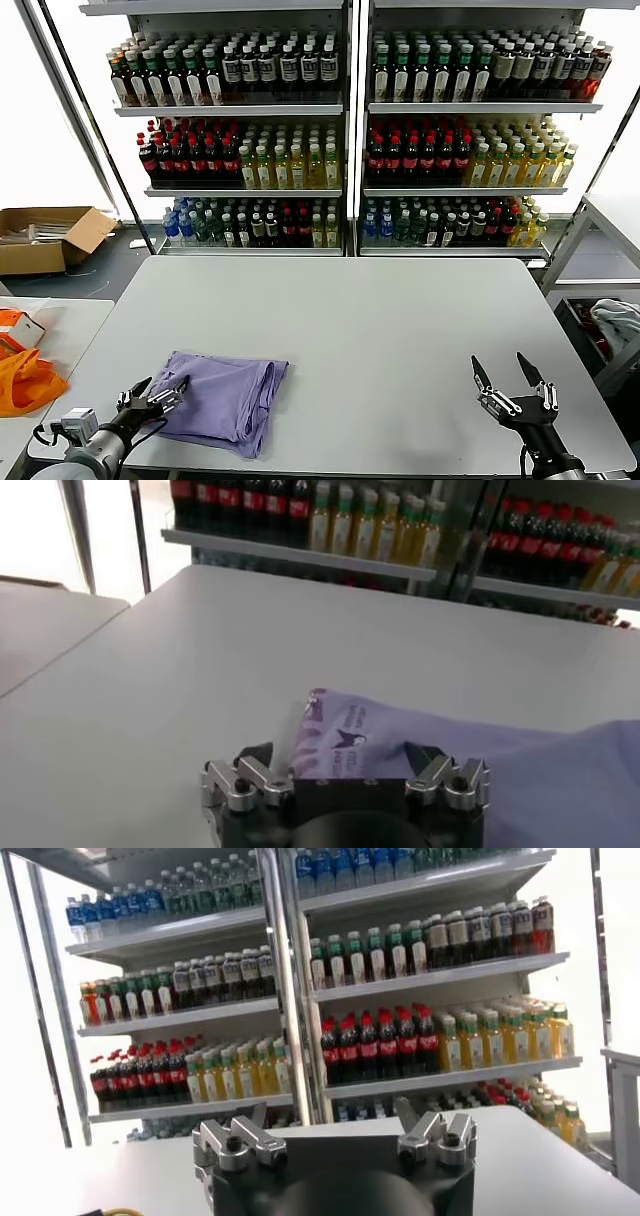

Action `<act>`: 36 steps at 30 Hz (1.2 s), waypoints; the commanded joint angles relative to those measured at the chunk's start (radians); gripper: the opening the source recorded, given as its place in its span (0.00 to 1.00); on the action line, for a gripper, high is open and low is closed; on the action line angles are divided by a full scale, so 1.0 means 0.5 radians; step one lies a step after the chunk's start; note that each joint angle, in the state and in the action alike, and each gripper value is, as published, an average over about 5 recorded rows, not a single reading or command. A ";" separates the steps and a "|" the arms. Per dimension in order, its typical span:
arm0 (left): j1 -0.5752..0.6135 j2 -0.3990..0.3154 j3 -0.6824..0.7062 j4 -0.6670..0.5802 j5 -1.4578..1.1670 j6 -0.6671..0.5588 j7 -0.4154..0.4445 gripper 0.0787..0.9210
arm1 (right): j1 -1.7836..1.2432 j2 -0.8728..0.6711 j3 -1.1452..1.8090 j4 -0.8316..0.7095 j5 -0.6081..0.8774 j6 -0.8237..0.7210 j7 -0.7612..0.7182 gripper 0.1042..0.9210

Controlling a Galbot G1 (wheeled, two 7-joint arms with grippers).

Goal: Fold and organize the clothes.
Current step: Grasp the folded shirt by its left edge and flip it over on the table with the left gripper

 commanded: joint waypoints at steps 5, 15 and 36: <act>-0.057 -0.055 0.037 0.099 -0.108 0.053 0.065 0.68 | -0.022 -0.002 0.017 0.005 0.006 0.008 -0.005 0.88; -0.039 -0.127 -0.190 0.050 -0.238 -0.069 0.038 0.35 | -0.024 -0.003 0.019 0.001 0.010 0.015 -0.009 0.88; 0.126 0.407 -1.312 -0.008 -0.703 0.040 0.001 0.04 | -0.009 -0.007 -0.010 -0.033 0.041 0.052 -0.023 0.88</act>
